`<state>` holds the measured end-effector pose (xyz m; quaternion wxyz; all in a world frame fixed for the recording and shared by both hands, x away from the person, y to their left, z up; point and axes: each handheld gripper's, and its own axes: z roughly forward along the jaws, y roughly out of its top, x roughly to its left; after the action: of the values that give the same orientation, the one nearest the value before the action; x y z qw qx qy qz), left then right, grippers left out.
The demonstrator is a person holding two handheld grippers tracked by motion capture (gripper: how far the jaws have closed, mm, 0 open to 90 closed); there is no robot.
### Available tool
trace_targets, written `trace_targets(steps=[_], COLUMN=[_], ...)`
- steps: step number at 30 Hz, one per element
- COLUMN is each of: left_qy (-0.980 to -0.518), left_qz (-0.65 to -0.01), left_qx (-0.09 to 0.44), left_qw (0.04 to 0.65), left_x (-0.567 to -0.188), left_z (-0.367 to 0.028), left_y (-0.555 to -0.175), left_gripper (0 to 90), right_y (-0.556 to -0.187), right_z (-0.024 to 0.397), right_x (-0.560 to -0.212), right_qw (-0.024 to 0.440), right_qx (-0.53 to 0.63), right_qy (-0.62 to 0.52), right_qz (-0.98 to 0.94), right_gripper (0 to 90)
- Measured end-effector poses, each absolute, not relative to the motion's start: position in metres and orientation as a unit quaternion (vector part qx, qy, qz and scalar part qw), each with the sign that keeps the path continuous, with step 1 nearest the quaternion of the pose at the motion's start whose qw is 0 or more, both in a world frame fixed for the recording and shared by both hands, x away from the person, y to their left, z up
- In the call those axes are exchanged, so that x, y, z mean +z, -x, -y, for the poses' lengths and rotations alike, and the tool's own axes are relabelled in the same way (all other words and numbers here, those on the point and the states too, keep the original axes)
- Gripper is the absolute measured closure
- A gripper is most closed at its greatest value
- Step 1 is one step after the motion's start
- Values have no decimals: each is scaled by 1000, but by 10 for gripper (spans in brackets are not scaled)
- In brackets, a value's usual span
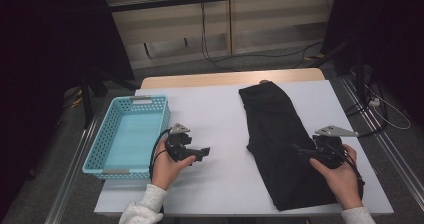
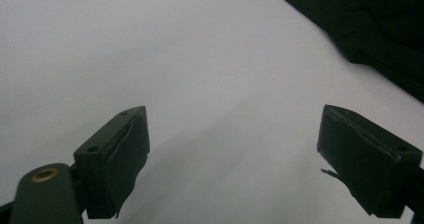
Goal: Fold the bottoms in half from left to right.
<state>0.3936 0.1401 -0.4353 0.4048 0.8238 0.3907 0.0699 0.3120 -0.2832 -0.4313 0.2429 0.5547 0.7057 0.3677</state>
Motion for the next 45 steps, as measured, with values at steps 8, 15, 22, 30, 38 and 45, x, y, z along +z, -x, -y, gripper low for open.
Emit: trace_targets(steps=[8,15,22,30,38,45], left_qy=[-824,-818,-821,-821,-821,-820], left_qz=[-391,-400,-394,-394,-398,-398], left_qx=[68,68,70,69,68,67], left_qw=[405,408,408,407,404,405], left_x=[-436,-434,-435,-437,-439,-439], left_z=[-142,-147,-148,-145,-147,-146], left_y=[-389,-386,-384,-384,-385,-384], left_gripper=[122,122,129,137,140,141], right_y=[-341,-372,-402,-424,-429,-428], right_z=[249,208,185,174,165,167], right_x=[-431,-439,-453,-455,-465,-464], right_qw=[227,225,215,223,231,233], right_qx=[374,356,345,350,326,330], right_qy=[-529,-515,-518,-528,-512,-508], right_qz=[-727,-746,-752,-741,-760,-761], right_gripper=[150,141,160,190,311,484])
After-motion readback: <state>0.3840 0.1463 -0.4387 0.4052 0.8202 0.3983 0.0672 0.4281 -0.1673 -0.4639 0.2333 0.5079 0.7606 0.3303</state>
